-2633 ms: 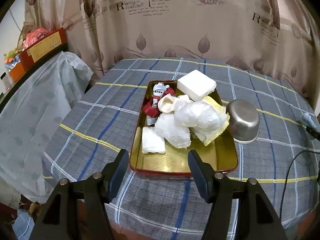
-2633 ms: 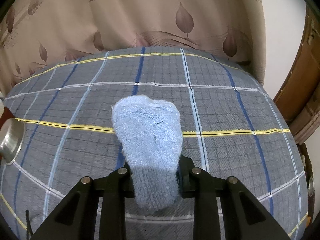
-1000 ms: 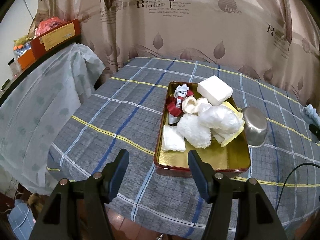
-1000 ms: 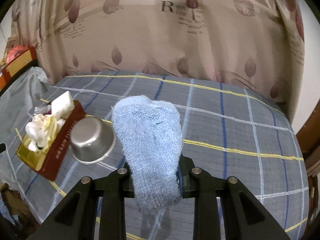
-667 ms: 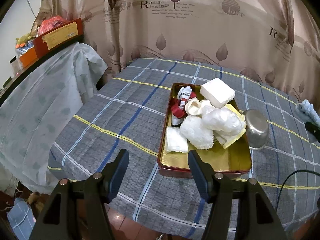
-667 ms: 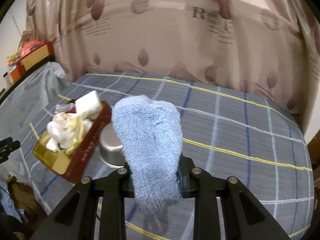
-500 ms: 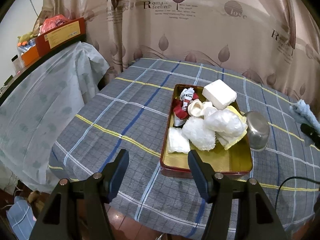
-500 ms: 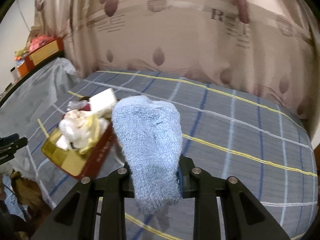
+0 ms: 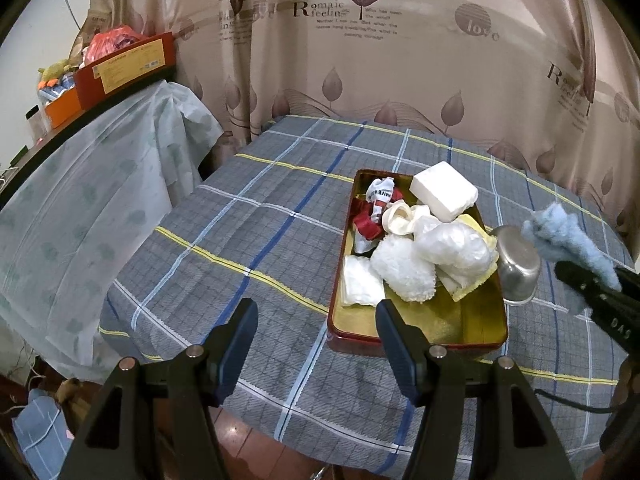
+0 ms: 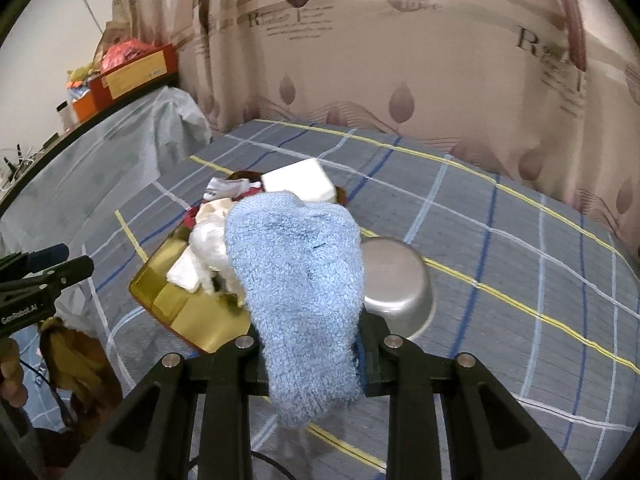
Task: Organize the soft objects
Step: 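Carry the blue towel toward the gold tray with right tool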
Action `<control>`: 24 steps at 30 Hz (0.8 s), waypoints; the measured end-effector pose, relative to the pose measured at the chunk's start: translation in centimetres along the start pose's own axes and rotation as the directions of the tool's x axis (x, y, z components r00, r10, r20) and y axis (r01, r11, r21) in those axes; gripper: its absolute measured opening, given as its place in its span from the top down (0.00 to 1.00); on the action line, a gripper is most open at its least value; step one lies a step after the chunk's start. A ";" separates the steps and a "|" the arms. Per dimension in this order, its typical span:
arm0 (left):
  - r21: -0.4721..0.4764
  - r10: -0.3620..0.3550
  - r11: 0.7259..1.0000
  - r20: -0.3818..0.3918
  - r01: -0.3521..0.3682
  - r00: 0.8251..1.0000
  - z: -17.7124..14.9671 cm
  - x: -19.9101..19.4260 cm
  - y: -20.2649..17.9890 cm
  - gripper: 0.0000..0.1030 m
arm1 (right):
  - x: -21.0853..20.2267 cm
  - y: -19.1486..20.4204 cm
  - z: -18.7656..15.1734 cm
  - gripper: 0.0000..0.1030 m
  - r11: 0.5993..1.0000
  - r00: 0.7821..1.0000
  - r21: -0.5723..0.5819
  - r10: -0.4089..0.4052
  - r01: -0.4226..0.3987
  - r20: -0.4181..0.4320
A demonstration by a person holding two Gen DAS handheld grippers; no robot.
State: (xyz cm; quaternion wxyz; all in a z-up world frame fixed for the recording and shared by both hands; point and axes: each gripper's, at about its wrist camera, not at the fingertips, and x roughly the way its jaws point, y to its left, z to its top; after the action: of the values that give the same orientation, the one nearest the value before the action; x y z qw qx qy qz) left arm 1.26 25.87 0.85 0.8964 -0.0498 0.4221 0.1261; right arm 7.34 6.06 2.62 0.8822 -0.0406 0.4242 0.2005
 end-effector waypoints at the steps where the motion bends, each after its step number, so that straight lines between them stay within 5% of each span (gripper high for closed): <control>1: 0.002 0.001 1.000 0.000 -0.001 1.000 0.0 0.0 0.0 0.39 | 0.2 0.3 0.1 0.77 1.000 1.000 -0.004 0.001 -0.001 0.000; 24: -0.013 0.014 1.000 0.004 -0.014 1.000 0.1 -0.1 0.7 0.39 | 4.8 4.4 1.9 0.77 0.999 0.998 -0.037 0.030 -0.032 -0.059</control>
State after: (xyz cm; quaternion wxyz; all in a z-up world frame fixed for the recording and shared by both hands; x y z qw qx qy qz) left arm 1.04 26.51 0.99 0.8959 -0.0522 0.4199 0.1354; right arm 9.70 12.08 0.54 0.8652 -0.0565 0.4467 0.2207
